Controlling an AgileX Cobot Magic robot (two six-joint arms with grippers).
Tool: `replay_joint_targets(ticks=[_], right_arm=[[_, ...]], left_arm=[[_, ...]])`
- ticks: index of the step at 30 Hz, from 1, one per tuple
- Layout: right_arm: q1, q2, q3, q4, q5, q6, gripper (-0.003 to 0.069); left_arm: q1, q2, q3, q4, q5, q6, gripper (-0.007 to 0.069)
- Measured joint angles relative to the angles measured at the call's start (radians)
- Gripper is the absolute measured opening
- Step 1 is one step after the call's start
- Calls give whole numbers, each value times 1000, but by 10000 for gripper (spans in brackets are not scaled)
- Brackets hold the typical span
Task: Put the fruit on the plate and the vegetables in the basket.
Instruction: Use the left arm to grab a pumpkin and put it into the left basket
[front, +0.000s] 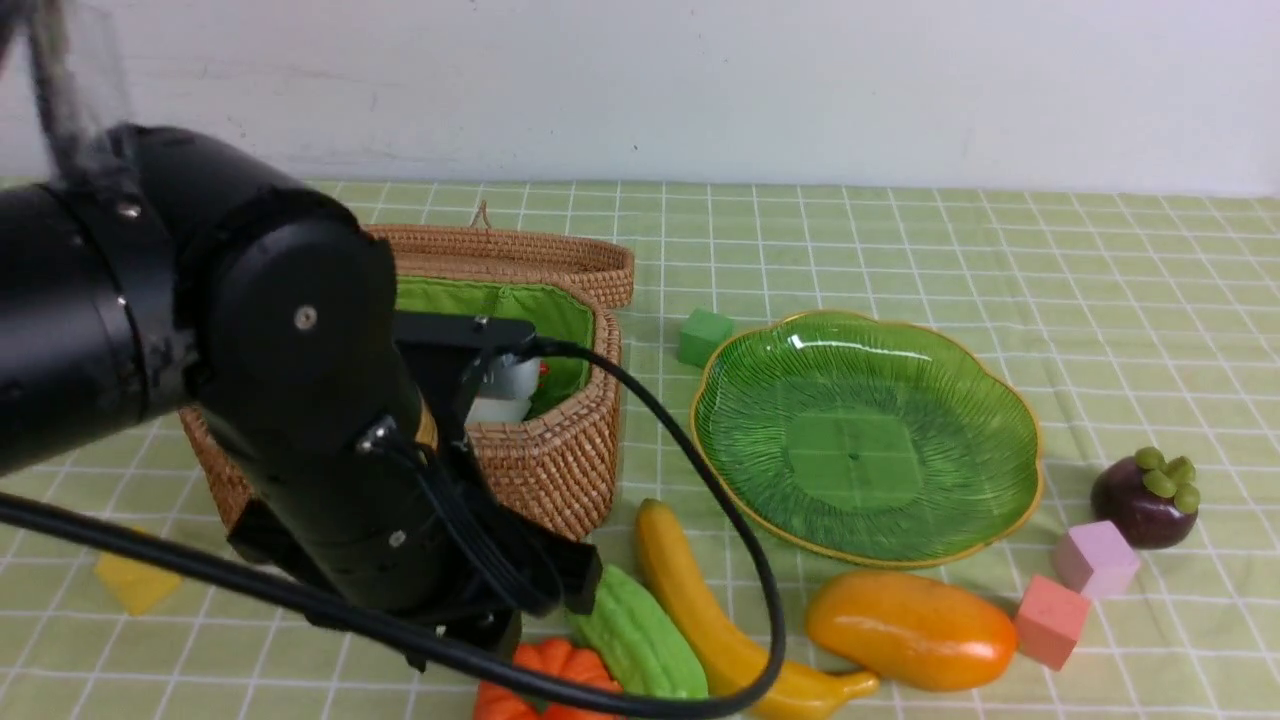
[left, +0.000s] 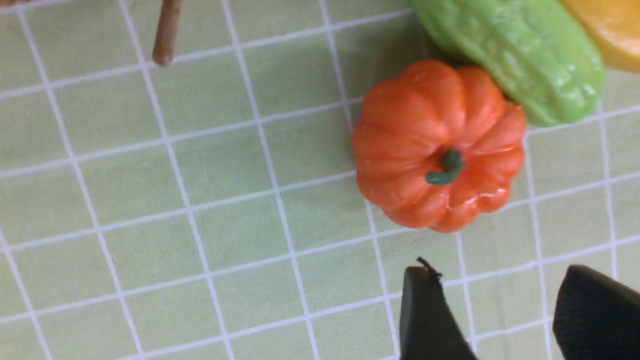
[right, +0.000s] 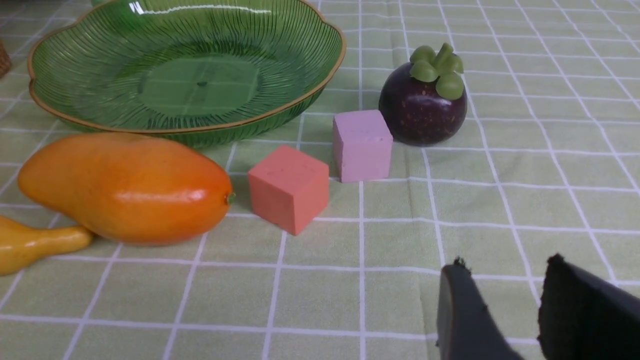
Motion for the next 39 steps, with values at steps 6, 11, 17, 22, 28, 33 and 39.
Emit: replay_joint_targets(ticks=[6, 11, 17, 22, 28, 33, 39], right_arm=[[0, 0, 0, 0, 0, 0, 242], [0, 0, 0, 0, 0, 0, 242], [0, 0, 0, 0, 0, 0, 242], [0, 0, 0, 0, 0, 0, 242], [0, 0, 0, 0, 0, 0, 242], [0, 0, 0, 0, 0, 0, 242], [0, 0, 0, 0, 0, 0, 242]], left_arm=[[0, 103, 9, 25, -82, -36, 342], [0, 202, 9, 53, -103, -39, 342], [-1, 252, 6, 33, -136, -23, 342], [-1, 252, 6, 33, -137, -19, 342], [-1, 252, 6, 33, -138, 1, 275], [-1, 250, -4, 38, -124, 42, 129], [0, 207, -4, 61, -81, 89, 39]])
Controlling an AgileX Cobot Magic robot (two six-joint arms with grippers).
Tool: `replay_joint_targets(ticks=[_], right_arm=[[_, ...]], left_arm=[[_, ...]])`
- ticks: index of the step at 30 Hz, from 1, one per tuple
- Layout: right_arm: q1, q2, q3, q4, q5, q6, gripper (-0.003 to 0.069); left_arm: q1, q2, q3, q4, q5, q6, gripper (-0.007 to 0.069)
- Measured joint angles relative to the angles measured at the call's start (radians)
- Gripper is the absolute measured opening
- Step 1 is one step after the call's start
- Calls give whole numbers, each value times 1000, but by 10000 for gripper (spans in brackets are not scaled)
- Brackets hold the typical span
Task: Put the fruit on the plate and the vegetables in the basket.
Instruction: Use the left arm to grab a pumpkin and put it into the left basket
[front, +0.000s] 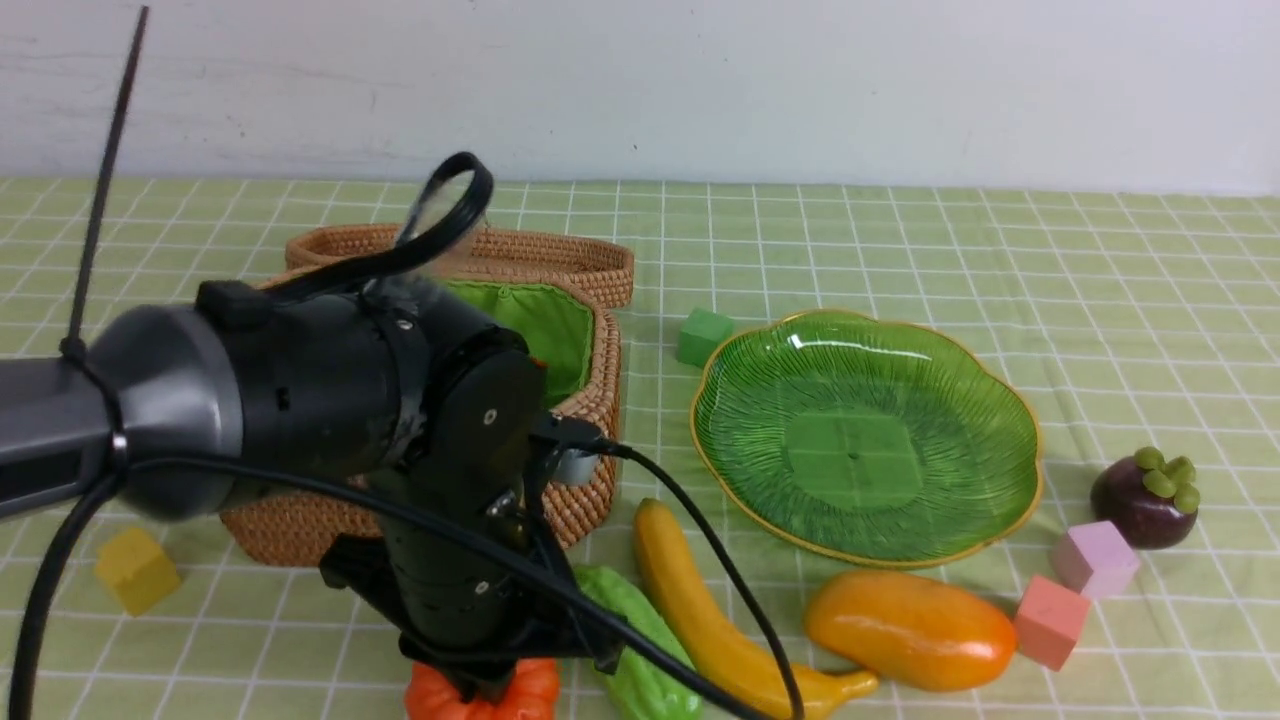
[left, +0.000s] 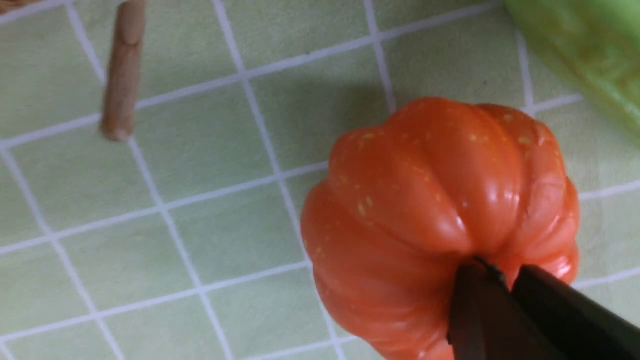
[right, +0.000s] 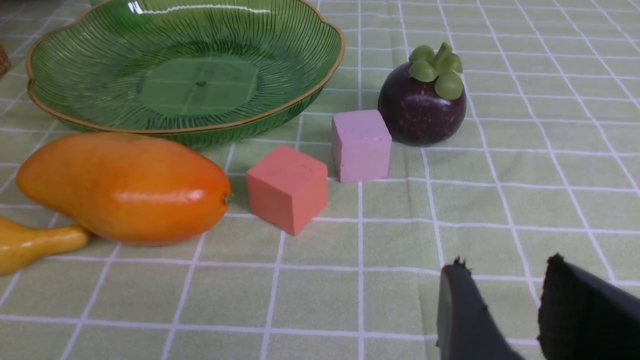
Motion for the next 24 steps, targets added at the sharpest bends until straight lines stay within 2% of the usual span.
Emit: replay_joint_targets(ticks=[7, 11, 14, 16, 20, 21, 24], right_arm=[[0, 0, 0, 1, 0, 0, 242], [0, 0, 0, 1, 0, 0, 242], [0, 0, 0, 1, 0, 0, 242], [0, 0, 0, 1, 0, 0, 242], [0, 0, 0, 1, 0, 0, 242], [0, 0, 0, 1, 0, 0, 242], [0, 0, 0, 1, 0, 0, 242]], left_arm=[[0, -158, -33, 12, 78, 30, 38], [9, -245, -172, 102, 122, 36, 38], [77, -257, -289, 182, 114, 29, 38], [168, -239, -349, 206, 76, 27, 38], [287, -170, -383, 193, 22, 23, 39], [341, -118, -384, 179, 7, 7, 50], [399, -41, -385, 173, -4, -42, 93]])
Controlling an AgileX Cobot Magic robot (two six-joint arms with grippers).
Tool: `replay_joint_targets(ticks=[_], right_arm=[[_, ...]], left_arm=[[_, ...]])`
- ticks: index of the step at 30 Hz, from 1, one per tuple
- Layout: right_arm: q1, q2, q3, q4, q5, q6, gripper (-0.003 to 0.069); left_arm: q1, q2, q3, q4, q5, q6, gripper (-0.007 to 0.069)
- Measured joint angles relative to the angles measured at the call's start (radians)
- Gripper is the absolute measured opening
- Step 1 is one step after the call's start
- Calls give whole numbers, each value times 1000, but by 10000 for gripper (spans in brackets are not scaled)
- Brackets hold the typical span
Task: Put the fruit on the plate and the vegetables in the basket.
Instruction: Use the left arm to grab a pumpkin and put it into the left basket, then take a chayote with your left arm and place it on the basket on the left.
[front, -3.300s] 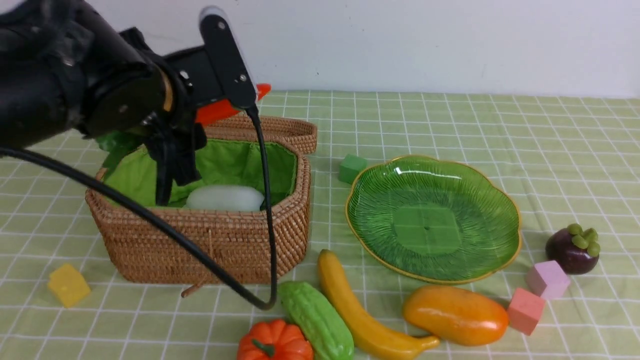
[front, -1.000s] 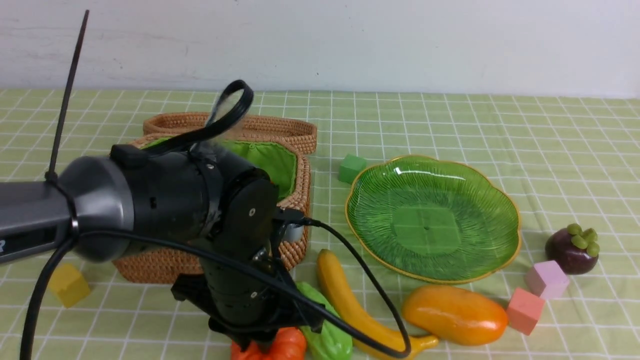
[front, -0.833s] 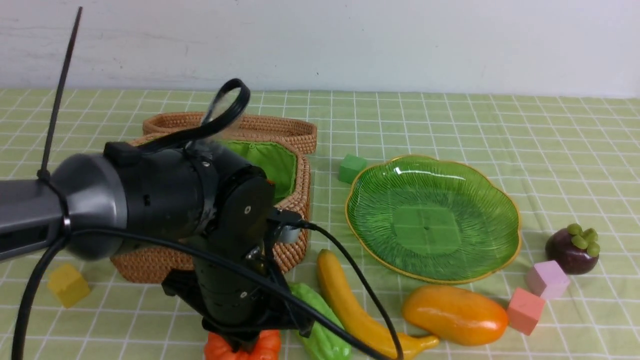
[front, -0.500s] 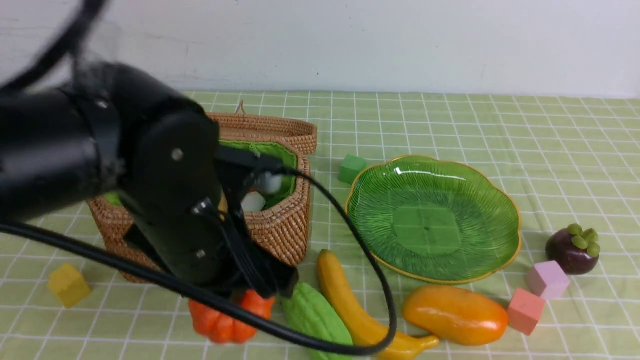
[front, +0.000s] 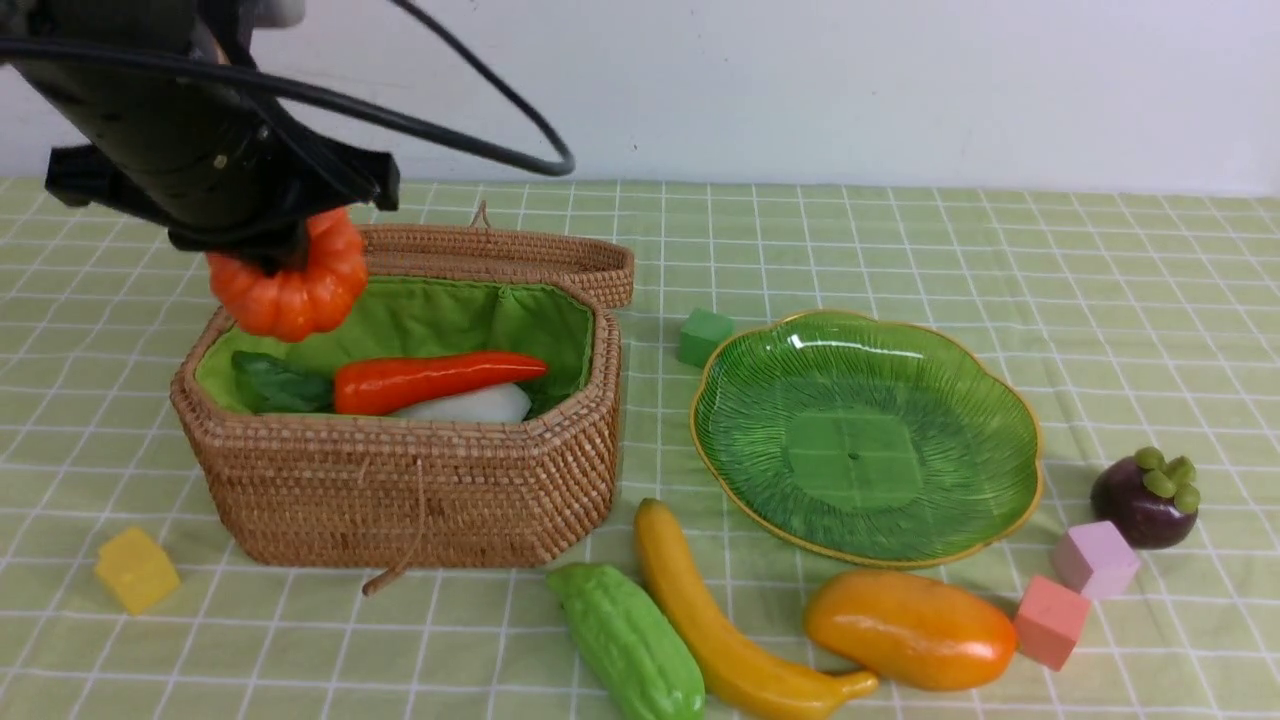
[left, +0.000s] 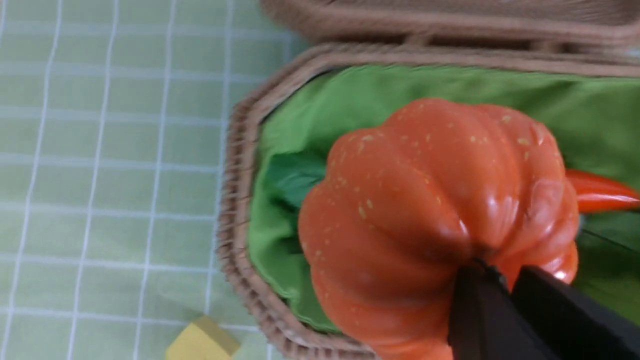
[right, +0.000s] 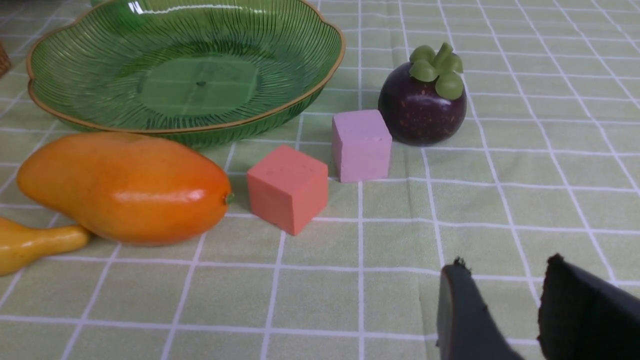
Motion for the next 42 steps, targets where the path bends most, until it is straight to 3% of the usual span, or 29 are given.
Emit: replay_joint_targets(ticks=[4, 5, 7, 8, 9, 14, 18, 21, 25, 27, 31, 42], right_arm=[[0, 0, 0, 0, 0, 0, 242], [0, 0, 0, 0, 0, 0, 242], [0, 0, 0, 0, 0, 0, 242], [0, 0, 0, 0, 0, 0, 242], [0, 0, 0, -1, 0, 0, 242], [0, 0, 1, -1, 0, 0, 242], [0, 0, 1, -1, 0, 0, 242], [0, 0, 1, -1, 0, 0, 242], [0, 0, 1, -1, 0, 0, 242], [0, 0, 1, -1, 0, 0, 242], [0, 0, 1, -1, 0, 0, 242], [0, 0, 1, -1, 0, 0, 242]], left_arm=[[23, 55, 1, 21, -28, -31, 200], [19, 65, 1, 24, -51, -36, 290], [14, 68, 1, 18, -73, -38, 383], [13, 68, 1, 17, -75, -38, 393], [4, 68, 0, 0, -77, -38, 478], [-41, 35, -3, -137, 34, -24, 601], [-129, -19, 11, -262, 153, 19, 593], [-210, -58, 112, -313, 156, -24, 555], [-301, -74, 258, -329, 52, -167, 519], [-347, -59, 336, -333, -90, -283, 498], [-359, 6, 346, -368, -224, -362, 489], [-359, 204, 341, -426, -296, -377, 489]])
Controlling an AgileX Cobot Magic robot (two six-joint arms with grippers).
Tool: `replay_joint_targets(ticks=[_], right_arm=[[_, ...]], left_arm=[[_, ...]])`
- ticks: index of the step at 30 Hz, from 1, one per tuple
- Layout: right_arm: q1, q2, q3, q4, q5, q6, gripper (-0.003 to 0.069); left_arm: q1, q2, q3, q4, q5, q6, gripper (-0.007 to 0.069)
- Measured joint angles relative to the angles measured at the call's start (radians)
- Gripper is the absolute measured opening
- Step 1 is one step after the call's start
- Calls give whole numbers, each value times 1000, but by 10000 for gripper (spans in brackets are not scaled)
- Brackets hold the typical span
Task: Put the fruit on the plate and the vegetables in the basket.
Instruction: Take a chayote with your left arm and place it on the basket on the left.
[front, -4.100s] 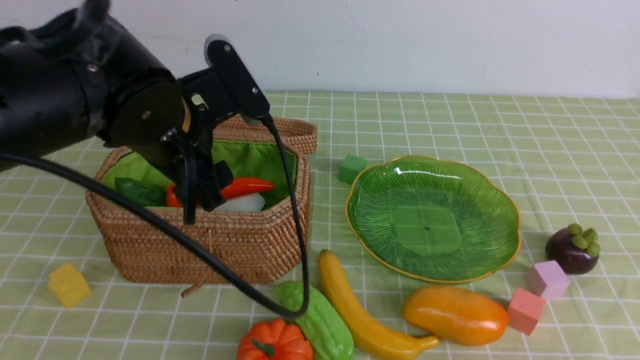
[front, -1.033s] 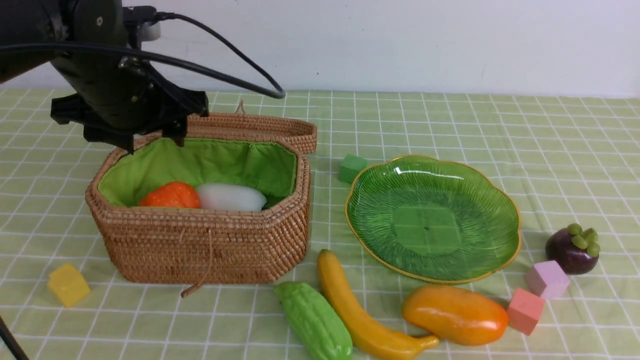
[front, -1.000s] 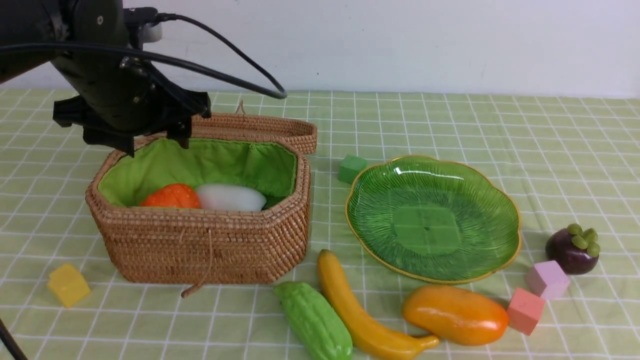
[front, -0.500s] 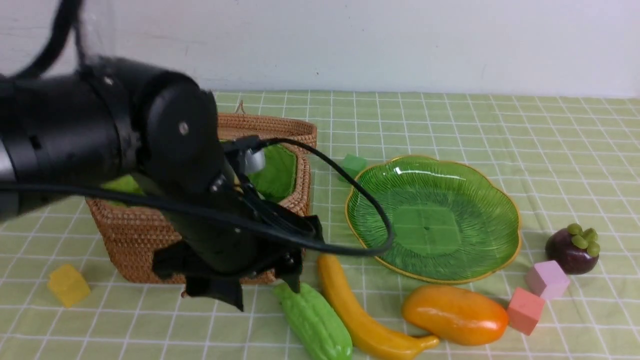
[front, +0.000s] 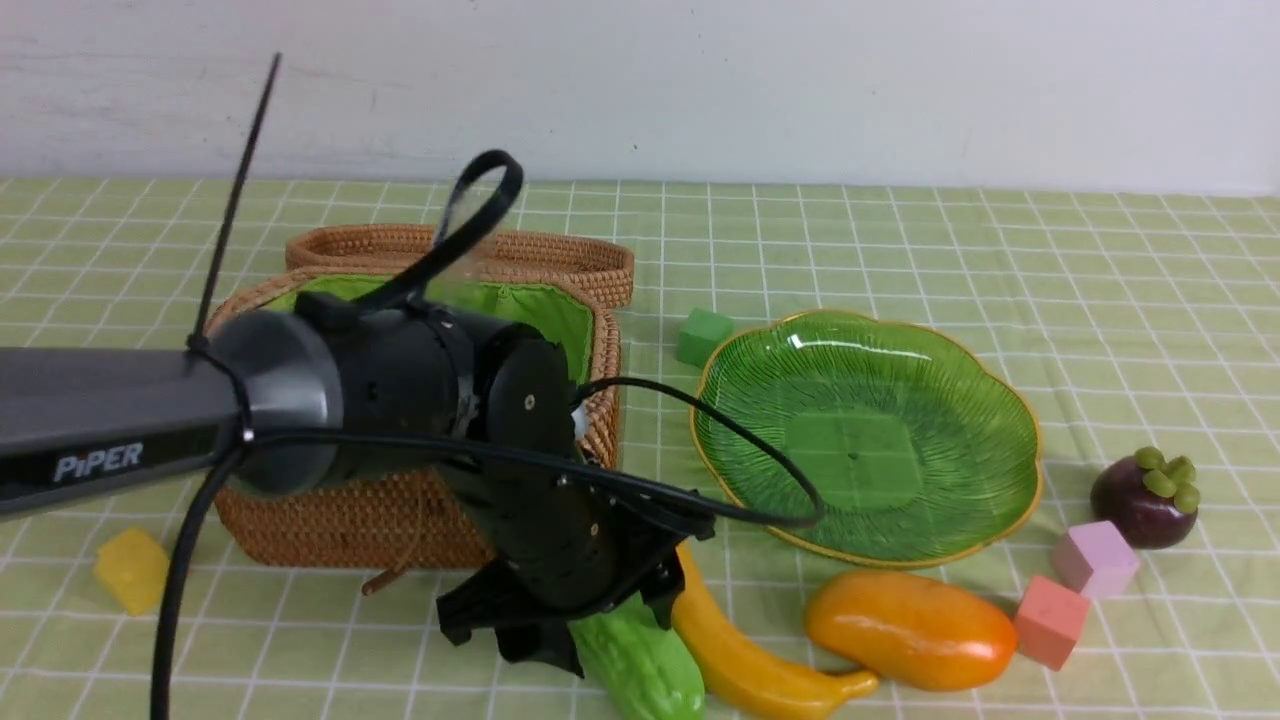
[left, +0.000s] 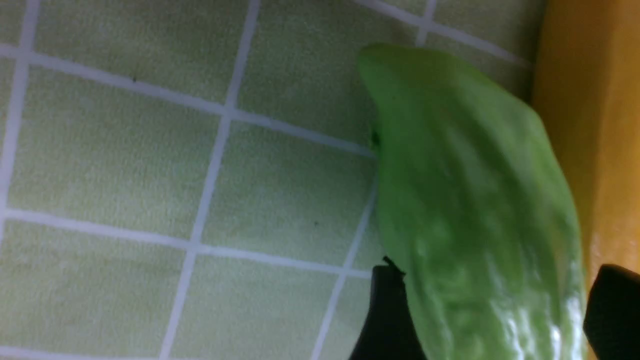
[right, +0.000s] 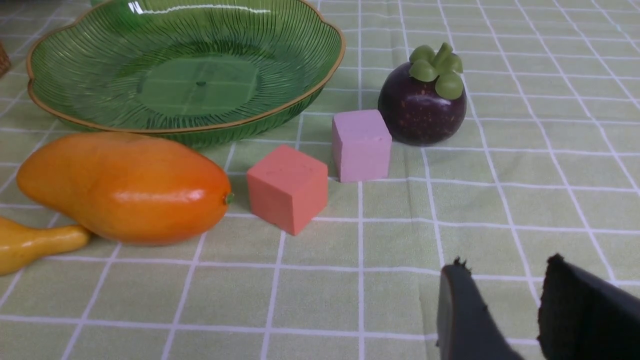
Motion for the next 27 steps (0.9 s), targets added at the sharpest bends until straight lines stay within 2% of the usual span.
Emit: replay_joint_targets(ticks=[5, 10, 14, 20, 27], right_arm=[[0, 0, 0, 0, 0, 0, 242], [0, 0, 0, 0, 0, 0, 242], [0, 0, 0, 0, 0, 0, 242], [0, 0, 0, 0, 0, 0, 242], [0, 0, 0, 0, 0, 0, 242]], left_arm=[[0, 15, -3, -11, -22, -1, 469], [0, 12, -3, -12, -17, 1, 387], [0, -4, -3, -12, 9, 52, 335], [0, -98, -2, -14, 98, 126, 330], [0, -347, -2, -72, 170, 186, 330]])
